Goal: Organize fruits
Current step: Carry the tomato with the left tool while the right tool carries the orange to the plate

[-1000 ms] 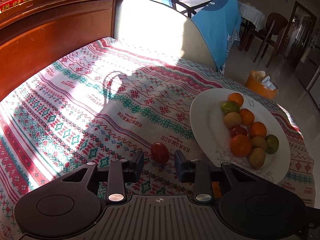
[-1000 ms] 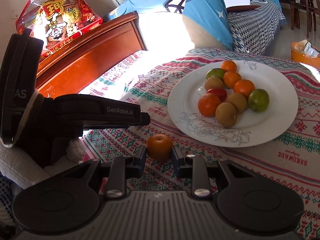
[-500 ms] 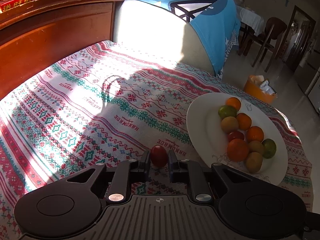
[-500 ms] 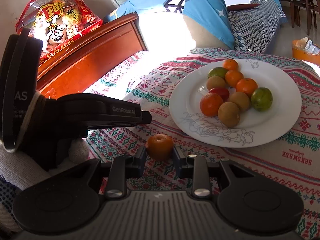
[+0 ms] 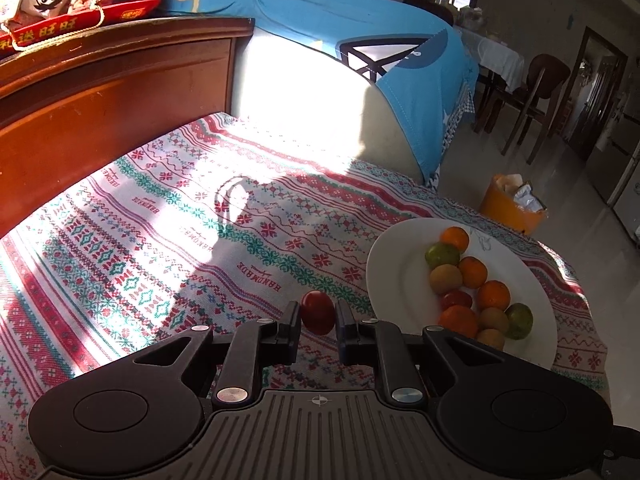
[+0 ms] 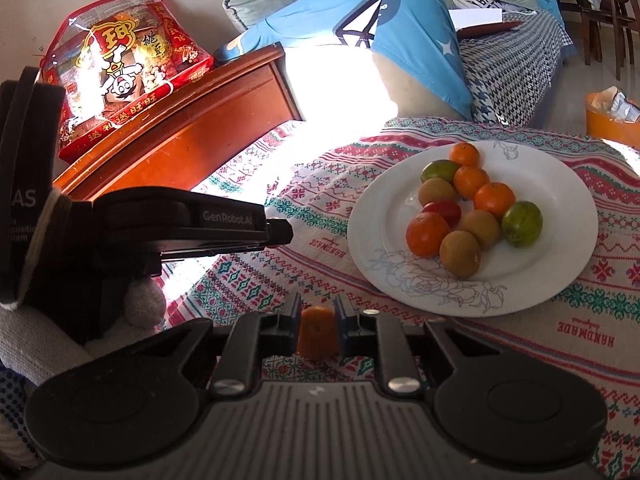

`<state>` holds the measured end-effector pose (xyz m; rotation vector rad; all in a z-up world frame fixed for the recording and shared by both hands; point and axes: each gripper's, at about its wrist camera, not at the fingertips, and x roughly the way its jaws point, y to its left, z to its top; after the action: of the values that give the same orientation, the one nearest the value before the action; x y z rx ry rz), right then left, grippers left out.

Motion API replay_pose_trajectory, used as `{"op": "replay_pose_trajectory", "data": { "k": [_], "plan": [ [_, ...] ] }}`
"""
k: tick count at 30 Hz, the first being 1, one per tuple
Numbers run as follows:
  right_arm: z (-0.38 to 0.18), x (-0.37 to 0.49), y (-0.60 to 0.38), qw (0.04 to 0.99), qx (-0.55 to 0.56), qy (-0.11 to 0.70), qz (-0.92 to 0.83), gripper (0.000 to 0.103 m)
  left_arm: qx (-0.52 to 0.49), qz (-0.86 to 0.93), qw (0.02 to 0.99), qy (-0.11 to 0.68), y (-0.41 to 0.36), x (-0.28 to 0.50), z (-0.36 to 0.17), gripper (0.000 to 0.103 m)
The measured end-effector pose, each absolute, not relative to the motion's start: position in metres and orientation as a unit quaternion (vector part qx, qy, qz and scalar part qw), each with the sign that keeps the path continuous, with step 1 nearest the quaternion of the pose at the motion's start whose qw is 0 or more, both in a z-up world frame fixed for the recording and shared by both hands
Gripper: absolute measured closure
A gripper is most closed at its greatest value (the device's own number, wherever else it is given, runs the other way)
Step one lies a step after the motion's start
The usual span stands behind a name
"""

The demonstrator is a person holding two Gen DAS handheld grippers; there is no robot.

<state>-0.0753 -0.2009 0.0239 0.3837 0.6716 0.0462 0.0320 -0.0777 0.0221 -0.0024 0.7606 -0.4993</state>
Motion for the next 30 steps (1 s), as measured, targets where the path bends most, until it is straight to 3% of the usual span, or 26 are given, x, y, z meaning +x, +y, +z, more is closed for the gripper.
{"op": "replay_pose_trajectory", "data": {
  "k": [8, 10, 12, 17, 22, 24, 30],
  "plan": [
    [0.023, -0.078, -0.207, 0.924, 0.196, 0.328, 0.023, 0.081, 0.003, -0.238, 0.899, 0.368, -0.076, 0.03, 0.022, 0.087],
    [0.024, -0.078, -0.205, 0.924, 0.198, 0.325, 0.031, 0.077, -0.005, -0.233, 0.899, 0.371, -0.072, 0.033, 0.021, 0.087],
    [0.023, -0.076, -0.202, 0.923, 0.2, 0.326, 0.038, 0.068, -0.005, -0.227, 0.9, 0.373, -0.07, 0.034, 0.021, 0.087],
    [0.016, -0.072, -0.189, 0.921, 0.176, 0.343, 0.051, 0.062, -0.007, -0.221, 0.899, 0.377, -0.069, 0.036, 0.02, 0.087],
    [0.008, -0.067, -0.186, 0.92, 0.166, 0.354, 0.038, 0.062, -0.006, -0.222, 0.899, 0.378, -0.069, 0.035, 0.02, 0.087],
    [0.007, -0.067, -0.187, 0.92, 0.167, 0.353, 0.034, 0.07, -0.006, -0.223, 0.899, 0.378, -0.069, 0.035, 0.02, 0.087],
    [0.009, -0.067, -0.189, 0.92, 0.168, 0.352, 0.031, 0.072, -0.011, -0.227, 0.899, 0.375, -0.071, 0.035, 0.022, 0.087]
  ]
}}
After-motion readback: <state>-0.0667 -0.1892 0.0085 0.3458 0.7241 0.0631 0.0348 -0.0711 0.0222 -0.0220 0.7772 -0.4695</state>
